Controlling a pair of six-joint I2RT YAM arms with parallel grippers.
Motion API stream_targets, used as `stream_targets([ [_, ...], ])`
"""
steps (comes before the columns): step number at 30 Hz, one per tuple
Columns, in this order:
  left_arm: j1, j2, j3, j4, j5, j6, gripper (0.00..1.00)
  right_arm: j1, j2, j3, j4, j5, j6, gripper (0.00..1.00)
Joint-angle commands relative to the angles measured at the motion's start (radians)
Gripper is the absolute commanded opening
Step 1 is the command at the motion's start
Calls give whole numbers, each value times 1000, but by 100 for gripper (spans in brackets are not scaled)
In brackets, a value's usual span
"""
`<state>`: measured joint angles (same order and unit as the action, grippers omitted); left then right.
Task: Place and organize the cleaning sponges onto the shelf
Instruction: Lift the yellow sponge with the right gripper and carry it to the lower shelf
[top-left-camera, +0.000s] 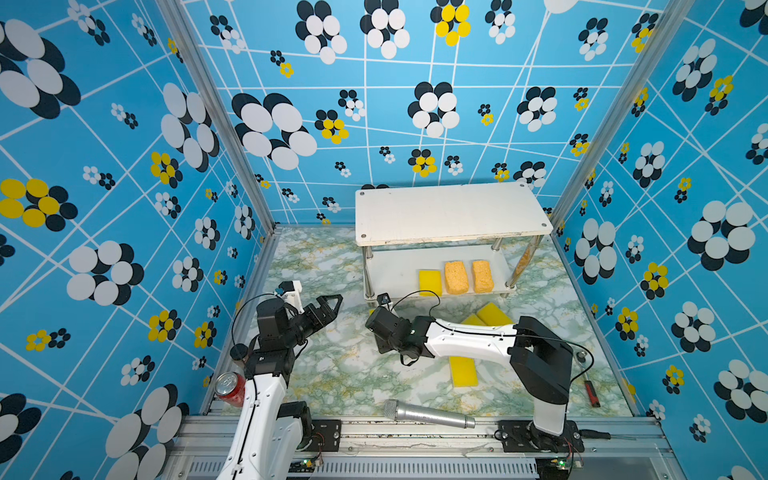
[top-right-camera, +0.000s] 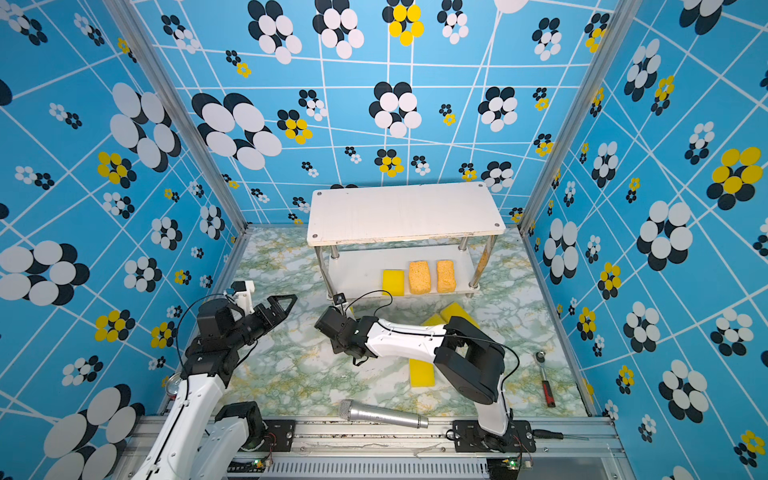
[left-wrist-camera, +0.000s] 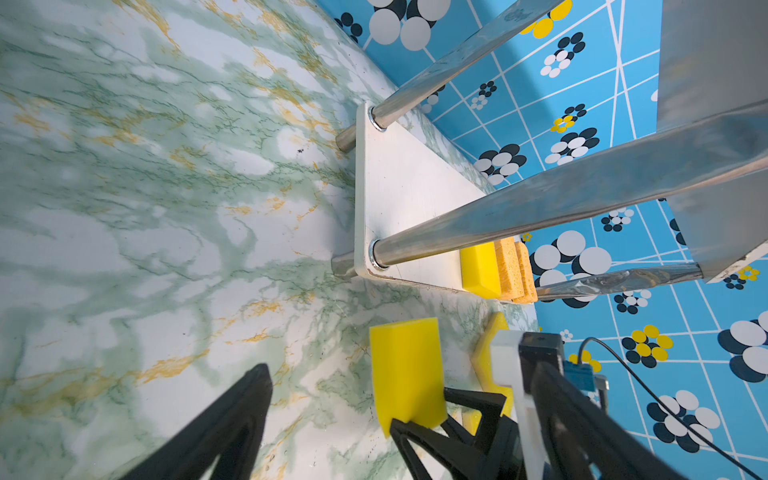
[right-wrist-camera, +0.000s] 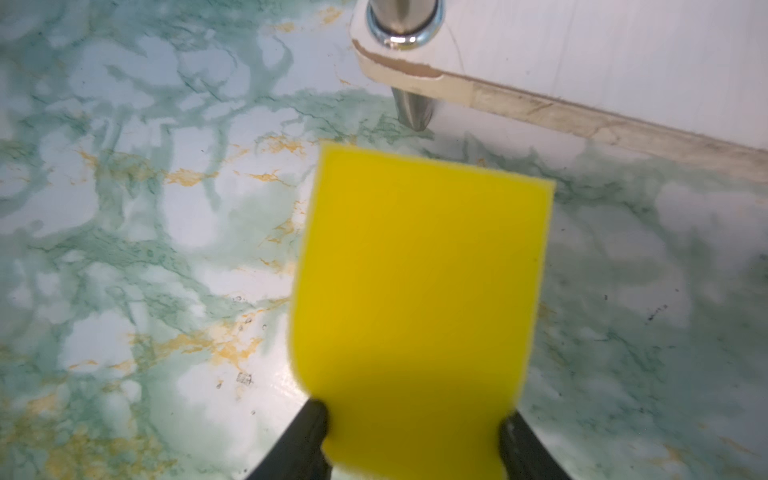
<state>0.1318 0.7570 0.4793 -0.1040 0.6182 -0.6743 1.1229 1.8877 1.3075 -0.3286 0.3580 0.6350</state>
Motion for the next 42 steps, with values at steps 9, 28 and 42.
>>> stream_targets([
  [9,12,5,-10,12,16,-15,99,-24,-136,-43,-56,42,-14,53],
  [28,11,11,-10,15,16,-24,99,-171,-79,68,-10,82,-133,53],
  [42,12,16,3,7,7,-23,99,-206,14,78,97,120,-163,53],
])
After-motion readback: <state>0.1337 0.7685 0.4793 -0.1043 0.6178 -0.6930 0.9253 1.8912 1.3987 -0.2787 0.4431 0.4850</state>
